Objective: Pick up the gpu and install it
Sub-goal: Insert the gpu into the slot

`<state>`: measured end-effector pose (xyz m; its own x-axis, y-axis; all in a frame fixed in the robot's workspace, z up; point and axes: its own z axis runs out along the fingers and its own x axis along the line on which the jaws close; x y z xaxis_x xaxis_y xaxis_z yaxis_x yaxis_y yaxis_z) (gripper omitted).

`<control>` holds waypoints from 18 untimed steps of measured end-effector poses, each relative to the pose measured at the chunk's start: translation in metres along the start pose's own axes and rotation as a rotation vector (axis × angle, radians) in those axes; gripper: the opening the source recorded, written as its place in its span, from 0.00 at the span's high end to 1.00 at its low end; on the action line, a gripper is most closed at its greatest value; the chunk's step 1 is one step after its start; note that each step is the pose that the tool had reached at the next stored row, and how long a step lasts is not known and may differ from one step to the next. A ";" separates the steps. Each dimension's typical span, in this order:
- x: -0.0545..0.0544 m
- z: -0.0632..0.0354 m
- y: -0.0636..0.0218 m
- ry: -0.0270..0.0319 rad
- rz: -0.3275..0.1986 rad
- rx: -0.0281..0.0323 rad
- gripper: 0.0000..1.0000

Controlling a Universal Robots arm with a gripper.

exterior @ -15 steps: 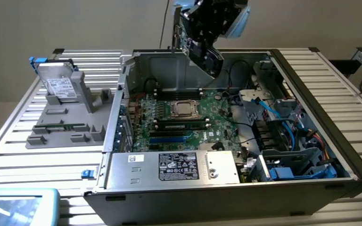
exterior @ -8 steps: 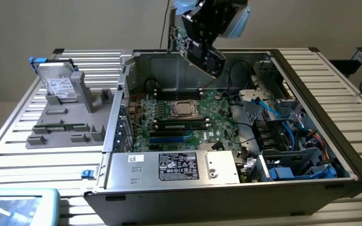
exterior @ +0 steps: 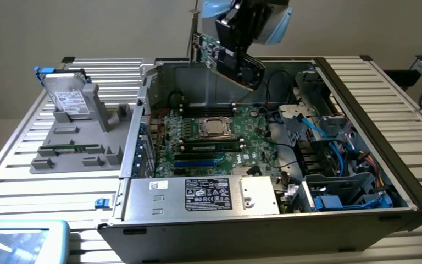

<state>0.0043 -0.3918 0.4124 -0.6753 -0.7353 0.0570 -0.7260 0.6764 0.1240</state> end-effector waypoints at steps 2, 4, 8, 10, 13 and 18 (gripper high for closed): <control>0.000 0.0000 0.0000 0.0044 -0.036 0.0019 0.72; 0.000 0.0001 0.0000 0.0089 -0.073 0.0039 0.72; 0.000 0.0003 0.0000 0.0177 -0.144 0.0079 0.72; 0.000 0.0004 -0.0001 0.0223 -0.180 0.0101 0.72; 0.000 0.0007 -0.0001 0.0291 -0.235 0.0132 0.72; 0.000 0.0014 -0.0002 0.0401 -0.325 0.0186 0.72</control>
<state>0.0043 -0.3918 0.4109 -0.4025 -0.9137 0.0564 -0.9052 0.4064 0.1241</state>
